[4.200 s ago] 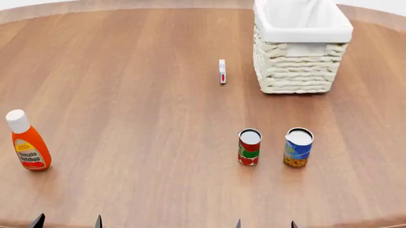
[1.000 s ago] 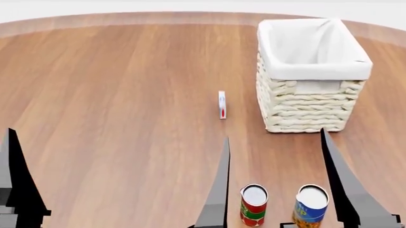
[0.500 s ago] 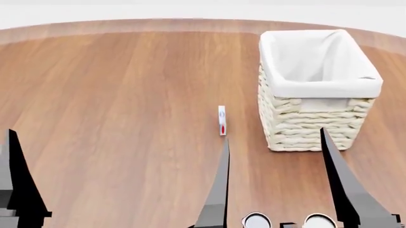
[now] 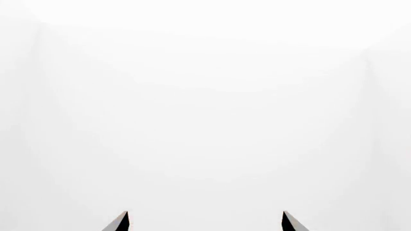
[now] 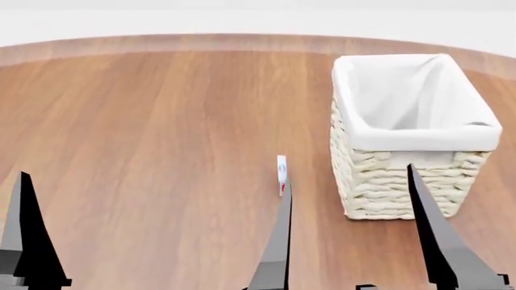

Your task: Pick up the alphabet soup and the cream cheese box, and put them in the basket.

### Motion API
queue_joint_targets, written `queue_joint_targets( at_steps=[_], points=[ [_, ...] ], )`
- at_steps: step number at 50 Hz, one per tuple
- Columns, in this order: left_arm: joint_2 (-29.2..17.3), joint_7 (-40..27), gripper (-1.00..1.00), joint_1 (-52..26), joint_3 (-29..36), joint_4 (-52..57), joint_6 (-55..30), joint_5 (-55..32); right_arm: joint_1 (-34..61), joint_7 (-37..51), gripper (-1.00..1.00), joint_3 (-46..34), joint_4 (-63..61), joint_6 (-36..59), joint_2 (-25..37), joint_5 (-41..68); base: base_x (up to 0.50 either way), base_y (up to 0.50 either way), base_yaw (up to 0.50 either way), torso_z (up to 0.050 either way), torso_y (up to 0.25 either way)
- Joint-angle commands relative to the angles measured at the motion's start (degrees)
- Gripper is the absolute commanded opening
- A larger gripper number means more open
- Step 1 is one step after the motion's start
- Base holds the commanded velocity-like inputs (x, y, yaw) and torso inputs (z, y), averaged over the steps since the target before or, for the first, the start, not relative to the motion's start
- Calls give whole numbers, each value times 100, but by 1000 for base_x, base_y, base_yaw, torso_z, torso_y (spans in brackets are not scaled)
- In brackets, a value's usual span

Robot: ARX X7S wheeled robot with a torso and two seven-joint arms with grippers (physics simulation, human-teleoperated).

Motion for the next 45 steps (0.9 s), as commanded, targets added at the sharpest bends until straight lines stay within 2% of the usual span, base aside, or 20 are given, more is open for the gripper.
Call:
queue_joint_targets(
  at_steps=[1, 45],
  points=[
    [-37, -31, 100, -16, 20, -10, 12, -27, 31, 34, 100, -22, 28, -26, 44, 44, 207, 0, 0, 0, 0],
    [-158, -148, 100, -19, 134, -65, 82, -25, 26, 201, 100, -117, 76, -116, 183, 122, 217, 0, 0, 0, 0]
  ],
)
